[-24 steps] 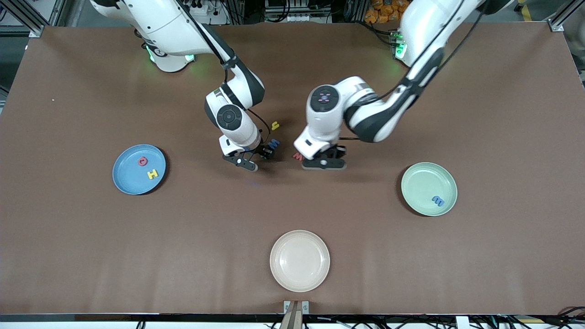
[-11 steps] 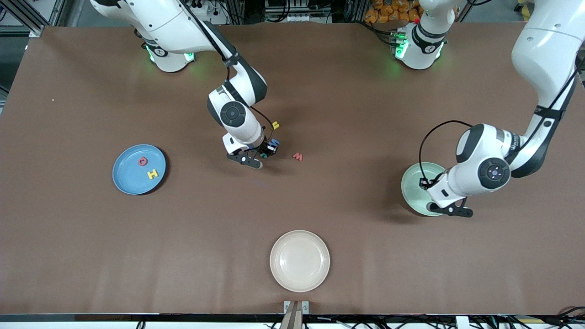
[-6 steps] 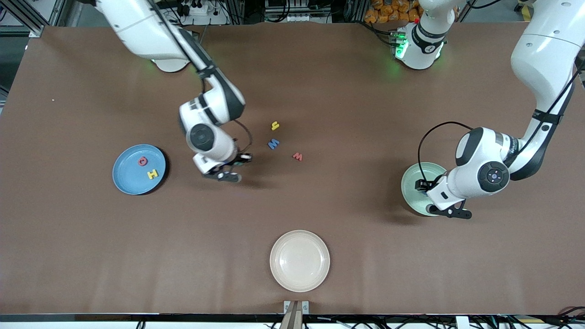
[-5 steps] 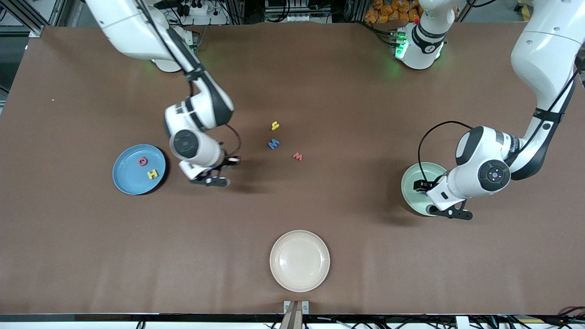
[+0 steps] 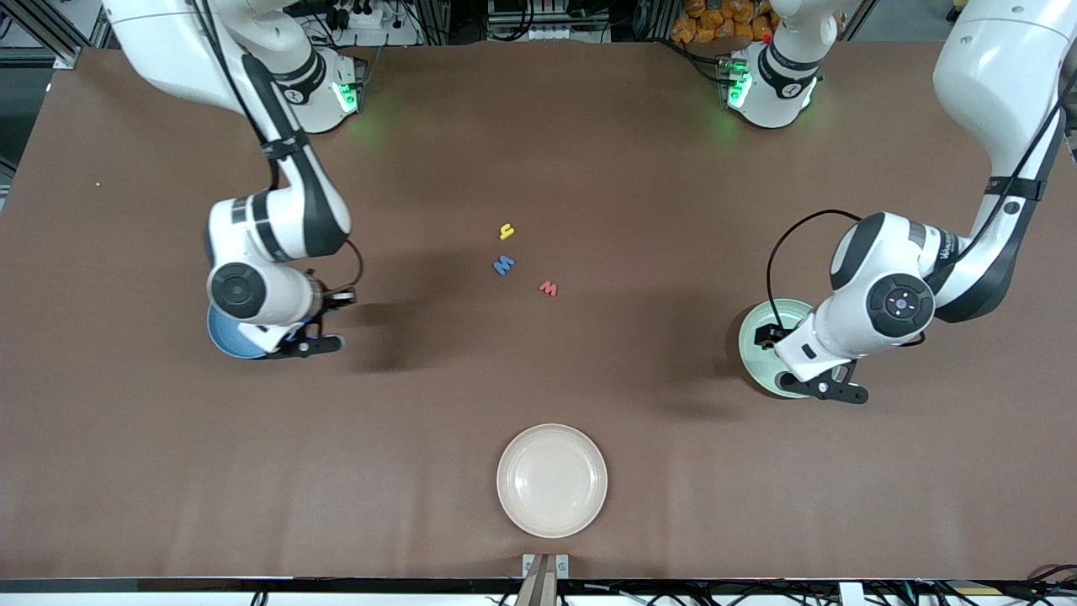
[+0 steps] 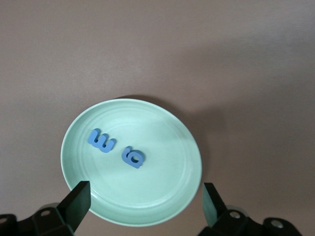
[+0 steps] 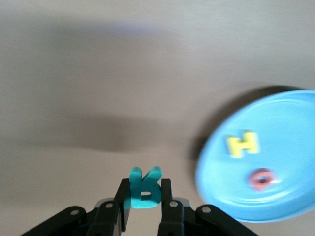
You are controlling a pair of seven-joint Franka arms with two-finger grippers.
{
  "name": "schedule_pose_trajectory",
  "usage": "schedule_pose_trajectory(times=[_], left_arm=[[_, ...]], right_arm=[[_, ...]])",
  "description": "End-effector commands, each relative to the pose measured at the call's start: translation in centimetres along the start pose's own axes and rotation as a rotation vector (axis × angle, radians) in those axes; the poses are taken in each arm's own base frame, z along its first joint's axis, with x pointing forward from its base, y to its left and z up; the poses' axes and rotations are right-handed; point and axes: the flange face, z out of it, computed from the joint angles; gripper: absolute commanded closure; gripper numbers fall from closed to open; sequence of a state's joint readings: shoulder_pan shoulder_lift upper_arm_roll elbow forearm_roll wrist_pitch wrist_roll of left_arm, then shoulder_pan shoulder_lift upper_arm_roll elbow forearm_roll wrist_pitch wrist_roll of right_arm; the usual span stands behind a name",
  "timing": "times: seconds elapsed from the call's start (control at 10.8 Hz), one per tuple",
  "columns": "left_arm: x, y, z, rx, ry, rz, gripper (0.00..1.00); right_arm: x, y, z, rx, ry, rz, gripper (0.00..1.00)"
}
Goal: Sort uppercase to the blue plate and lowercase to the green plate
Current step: 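Drop the teal b on the blue plate with the right gripper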
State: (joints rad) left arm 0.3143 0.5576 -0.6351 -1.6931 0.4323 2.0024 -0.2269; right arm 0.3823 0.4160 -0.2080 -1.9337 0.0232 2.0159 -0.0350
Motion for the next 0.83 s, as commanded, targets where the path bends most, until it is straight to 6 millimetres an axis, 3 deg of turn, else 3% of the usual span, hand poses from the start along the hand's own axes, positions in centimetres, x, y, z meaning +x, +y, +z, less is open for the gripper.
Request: schedule_pose_trajectory(times=[0.0, 0.28, 0.46, 0.55, 0.65, 0.74], left_arm=[[-0.1, 3.6, -3.6, 0.043, 0.0, -0.011, 0.0], [-0.5, 8.8, -5.7, 0.056, 0.016, -0.017, 0.0], [-0.5, 9.9, -6.4, 0.057, 0.027, -0.022, 0.0], [-0.4, 9.8, -6.7, 0.052, 0.032, -0.025, 0.0], [-0.4, 10.6, -7.3, 0.044, 0.041, -0.018, 0.0], [-0.6, 11.6, -7.5, 0.04, 0.045, -0.031, 0.0]], right_arm=[[-2.0, 6.4, 1.4, -0.026, -0.048, -0.086, 0.9], [-3.7, 13.1, 3.7, -0.039, -0.095, -0.15, 0.88], [-4.0, 15.0, 5.4, -0.07, -0.093, -0.141, 0.87], [-4.4, 15.5, 6.9, -0.074, -0.076, -0.134, 0.76], [-4.3, 15.5, 7.4, -0.079, -0.068, -0.131, 0.39], [-4.3, 15.6, 7.4, -0.078, -0.069, -0.129, 0.36]])
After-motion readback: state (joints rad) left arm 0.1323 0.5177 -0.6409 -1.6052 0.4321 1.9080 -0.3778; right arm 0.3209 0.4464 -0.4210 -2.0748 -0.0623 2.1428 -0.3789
